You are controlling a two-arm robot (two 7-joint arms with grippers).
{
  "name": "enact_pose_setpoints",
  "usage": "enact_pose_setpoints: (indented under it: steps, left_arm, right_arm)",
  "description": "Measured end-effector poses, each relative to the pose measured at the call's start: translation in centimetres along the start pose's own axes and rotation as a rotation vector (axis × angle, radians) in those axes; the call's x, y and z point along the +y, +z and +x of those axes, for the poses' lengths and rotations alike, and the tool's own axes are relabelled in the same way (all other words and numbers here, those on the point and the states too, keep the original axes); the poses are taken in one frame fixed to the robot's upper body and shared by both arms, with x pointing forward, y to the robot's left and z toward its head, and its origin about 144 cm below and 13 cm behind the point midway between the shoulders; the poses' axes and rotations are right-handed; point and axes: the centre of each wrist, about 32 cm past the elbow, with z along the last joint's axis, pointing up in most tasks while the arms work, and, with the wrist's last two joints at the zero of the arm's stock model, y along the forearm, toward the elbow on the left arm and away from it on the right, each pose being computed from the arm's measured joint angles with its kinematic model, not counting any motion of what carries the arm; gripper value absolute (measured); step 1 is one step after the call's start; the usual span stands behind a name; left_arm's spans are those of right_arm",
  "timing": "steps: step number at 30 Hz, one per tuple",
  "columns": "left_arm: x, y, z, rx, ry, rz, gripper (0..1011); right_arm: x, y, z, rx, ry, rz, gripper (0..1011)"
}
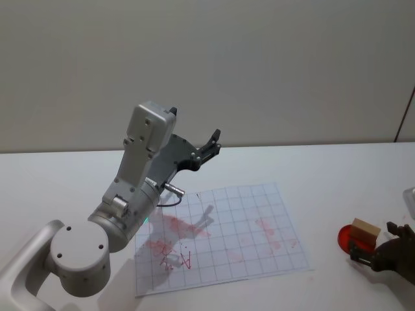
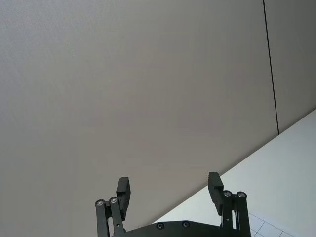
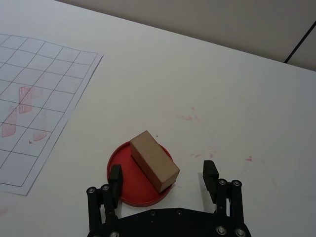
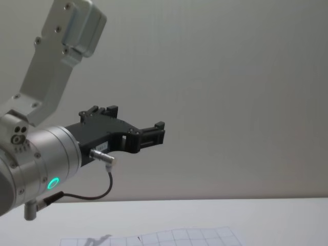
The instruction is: Use the one hand to pick up the stamp and affix it onto the A4 paper.
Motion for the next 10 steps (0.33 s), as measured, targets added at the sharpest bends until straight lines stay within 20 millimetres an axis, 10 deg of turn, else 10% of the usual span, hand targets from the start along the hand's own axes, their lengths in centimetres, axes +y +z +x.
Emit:
enact_pose_setpoints:
  steps: [10]
  left_arm:
    - [0.0, 0.0, 0.0, 0.0, 0.0, 0.0, 1001]
  right_arm:
    - [0.02, 0.01, 0.01, -0.001, 0.0, 0.0, 1001]
